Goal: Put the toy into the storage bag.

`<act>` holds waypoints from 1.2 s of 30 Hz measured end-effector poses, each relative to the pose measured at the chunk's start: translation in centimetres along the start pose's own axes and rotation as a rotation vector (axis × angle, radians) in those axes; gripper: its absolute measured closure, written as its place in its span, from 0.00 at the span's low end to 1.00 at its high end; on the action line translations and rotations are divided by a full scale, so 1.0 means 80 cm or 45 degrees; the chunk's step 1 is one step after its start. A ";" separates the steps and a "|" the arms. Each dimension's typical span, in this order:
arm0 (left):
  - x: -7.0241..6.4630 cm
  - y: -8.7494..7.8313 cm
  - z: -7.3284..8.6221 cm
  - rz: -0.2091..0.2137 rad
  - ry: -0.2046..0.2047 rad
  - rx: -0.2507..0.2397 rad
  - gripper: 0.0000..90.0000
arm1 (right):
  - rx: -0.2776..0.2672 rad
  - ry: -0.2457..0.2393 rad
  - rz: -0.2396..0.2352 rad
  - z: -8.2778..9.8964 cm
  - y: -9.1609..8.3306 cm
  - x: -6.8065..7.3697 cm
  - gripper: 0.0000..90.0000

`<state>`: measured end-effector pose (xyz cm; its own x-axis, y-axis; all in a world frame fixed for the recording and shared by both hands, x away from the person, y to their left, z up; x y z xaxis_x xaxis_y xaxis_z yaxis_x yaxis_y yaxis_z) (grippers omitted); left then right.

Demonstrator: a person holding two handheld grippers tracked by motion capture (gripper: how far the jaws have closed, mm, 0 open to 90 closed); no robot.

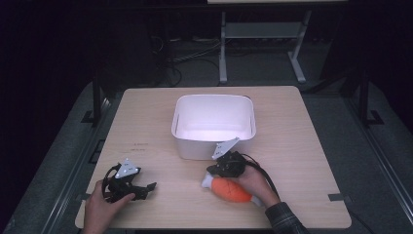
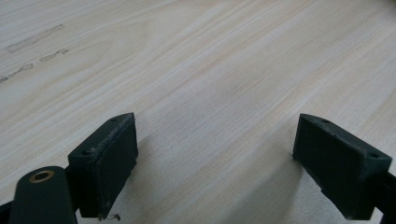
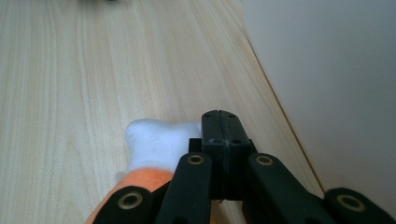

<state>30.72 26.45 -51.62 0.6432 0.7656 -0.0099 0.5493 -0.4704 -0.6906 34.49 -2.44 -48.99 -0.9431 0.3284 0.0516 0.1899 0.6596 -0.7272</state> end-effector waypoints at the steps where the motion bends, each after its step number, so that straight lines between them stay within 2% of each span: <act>1: 0.000 0.000 0.000 0.001 0.000 0.003 0.15 | 0.005 0.001 -0.001 -0.001 0.001 0.001 1.00; 9: 0.000 0.000 0.000 -0.001 0.004 0.002 0.15 | -0.024 0.020 0.011 -0.002 -0.016 -0.002 1.00; 11: 0.000 0.000 0.000 -0.001 0.003 0.003 0.15 | -0.045 0.040 0.023 0.000 -0.030 -0.003 1.00; 23: 0.000 0.000 0.000 0.000 -0.003 -0.001 0.15 | -0.094 0.107 0.069 0.019 -0.078 -0.007 0.96; 27: 0.000 0.000 0.000 -0.001 0.002 0.000 0.15 | -0.096 0.138 0.076 0.028 -0.089 -0.007 0.90; 33: 0.000 0.000 0.000 -0.001 0.000 -0.002 0.15 | -0.105 0.175 0.090 0.043 -0.114 -0.008 0.72; 36: 0.000 0.000 0.000 -0.001 -0.001 -0.004 0.15 | -0.099 0.181 0.092 0.047 -0.117 -0.007 0.65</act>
<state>30.74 26.43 -51.63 0.6424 0.7663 -0.0098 0.5517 -0.4713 -0.6882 32.20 -11.35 -44.74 -0.8792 0.4655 0.1015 0.2815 0.6795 -0.6775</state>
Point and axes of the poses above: each handheld gripper's, and its own axes: y roughly forward along the jaws, z roughly out of its underside, x roughly to its left, the point moved 6 cm from there along y, roughly forward along the jaws, and after that the axes turned 1 degree about -y, right-handed, at the moved point
